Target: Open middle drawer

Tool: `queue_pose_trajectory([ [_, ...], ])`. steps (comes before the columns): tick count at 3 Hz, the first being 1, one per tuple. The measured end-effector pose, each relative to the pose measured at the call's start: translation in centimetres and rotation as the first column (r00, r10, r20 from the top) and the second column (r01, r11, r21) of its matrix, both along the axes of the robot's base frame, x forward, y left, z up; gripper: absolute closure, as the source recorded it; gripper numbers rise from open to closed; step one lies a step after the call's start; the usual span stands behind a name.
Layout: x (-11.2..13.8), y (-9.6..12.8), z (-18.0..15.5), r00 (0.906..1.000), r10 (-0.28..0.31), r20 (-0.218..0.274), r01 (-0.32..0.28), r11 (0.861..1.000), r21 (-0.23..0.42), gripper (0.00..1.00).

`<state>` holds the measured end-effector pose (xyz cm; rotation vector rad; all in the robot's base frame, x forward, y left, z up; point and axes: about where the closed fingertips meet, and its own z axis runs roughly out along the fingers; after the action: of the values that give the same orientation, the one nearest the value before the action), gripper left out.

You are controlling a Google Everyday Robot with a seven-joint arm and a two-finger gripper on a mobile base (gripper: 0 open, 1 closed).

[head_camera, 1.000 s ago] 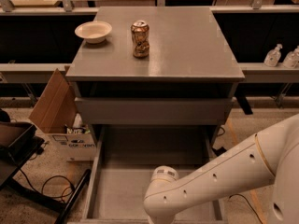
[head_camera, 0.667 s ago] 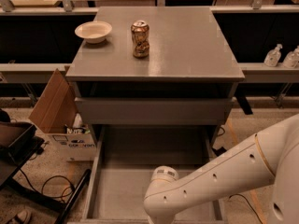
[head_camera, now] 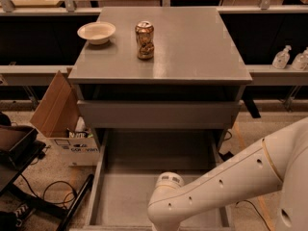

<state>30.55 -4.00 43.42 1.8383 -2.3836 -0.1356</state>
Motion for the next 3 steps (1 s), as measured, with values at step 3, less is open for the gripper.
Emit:
queue_pose_trajectory([
  [3, 4.2, -3.9, 8.0, 0.9915, -0.095, 0.089, 0.091, 0.995, 0.043, 0.00],
])
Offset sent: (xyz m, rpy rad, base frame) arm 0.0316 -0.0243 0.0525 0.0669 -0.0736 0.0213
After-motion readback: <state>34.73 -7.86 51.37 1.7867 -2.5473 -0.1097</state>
